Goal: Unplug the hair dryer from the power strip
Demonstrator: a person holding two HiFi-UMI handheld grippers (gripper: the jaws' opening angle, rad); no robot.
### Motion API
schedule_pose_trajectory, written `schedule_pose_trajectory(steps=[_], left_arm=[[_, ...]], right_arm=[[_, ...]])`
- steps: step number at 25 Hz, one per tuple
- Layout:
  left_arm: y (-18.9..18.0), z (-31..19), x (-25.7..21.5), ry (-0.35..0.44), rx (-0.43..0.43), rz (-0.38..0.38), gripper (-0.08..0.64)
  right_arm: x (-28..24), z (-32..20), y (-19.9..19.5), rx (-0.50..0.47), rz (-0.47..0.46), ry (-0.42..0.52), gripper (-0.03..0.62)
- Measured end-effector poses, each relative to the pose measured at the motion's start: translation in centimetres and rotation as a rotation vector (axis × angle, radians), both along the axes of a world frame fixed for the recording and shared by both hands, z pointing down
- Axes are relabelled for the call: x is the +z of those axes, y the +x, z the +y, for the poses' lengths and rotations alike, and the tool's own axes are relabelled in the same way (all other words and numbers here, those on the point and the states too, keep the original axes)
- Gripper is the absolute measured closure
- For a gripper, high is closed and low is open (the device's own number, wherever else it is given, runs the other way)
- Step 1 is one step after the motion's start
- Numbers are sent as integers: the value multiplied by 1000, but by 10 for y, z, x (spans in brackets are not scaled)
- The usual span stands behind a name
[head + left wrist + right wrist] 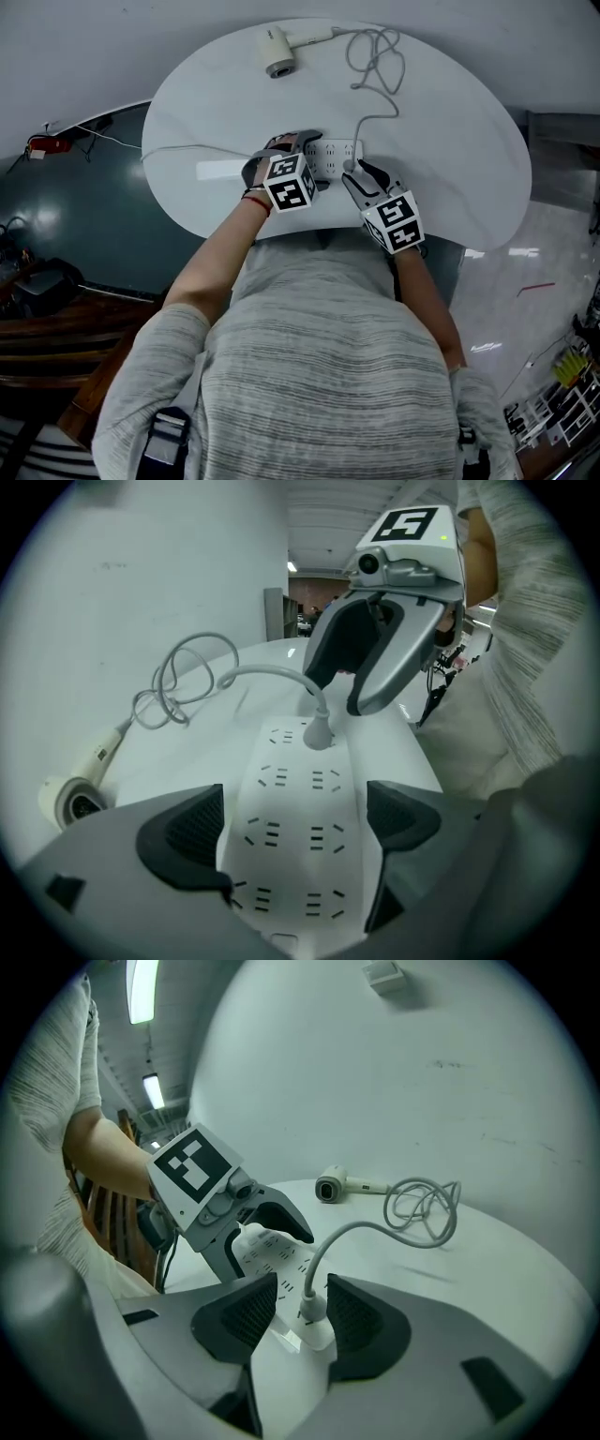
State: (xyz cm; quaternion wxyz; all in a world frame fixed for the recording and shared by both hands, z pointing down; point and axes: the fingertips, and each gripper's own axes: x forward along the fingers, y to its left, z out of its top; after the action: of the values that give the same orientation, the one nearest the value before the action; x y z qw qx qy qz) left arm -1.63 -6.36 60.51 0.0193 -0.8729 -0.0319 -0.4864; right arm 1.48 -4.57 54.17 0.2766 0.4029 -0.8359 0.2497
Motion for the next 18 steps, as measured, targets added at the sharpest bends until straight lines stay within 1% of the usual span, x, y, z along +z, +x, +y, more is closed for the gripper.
schedule_pose_trajectory(steps=[4,7,10,14,15,16,17,18], left_arm=[[1,-2,13,2,7,-42,94],[0,-2,19,24,23,-66,94],[0,-3,19,39,28,-73,94],[1,-3,14,56,46,-66,94],[2,-2,14,60,51,-64,94],[2,-2,14,63,54,-61,92],[2,-2,15,66,56,-58,92],[2,-1,16,67,57,-56,94]], right_arm=[[7,-4,0,-1,1,-16,433],[10,-8,1,-3,9,-18,433],[13,-12,-1,-7,9,-26,433],[19,-11,-6,-43,31,-39,434],[20,-11,-6,-54,45,-34,441],[21,-11,-7,-66,62,-23,461],[20,-11,-7,-80,81,-9,505],[20,-11,-7,-95,101,3,529]])
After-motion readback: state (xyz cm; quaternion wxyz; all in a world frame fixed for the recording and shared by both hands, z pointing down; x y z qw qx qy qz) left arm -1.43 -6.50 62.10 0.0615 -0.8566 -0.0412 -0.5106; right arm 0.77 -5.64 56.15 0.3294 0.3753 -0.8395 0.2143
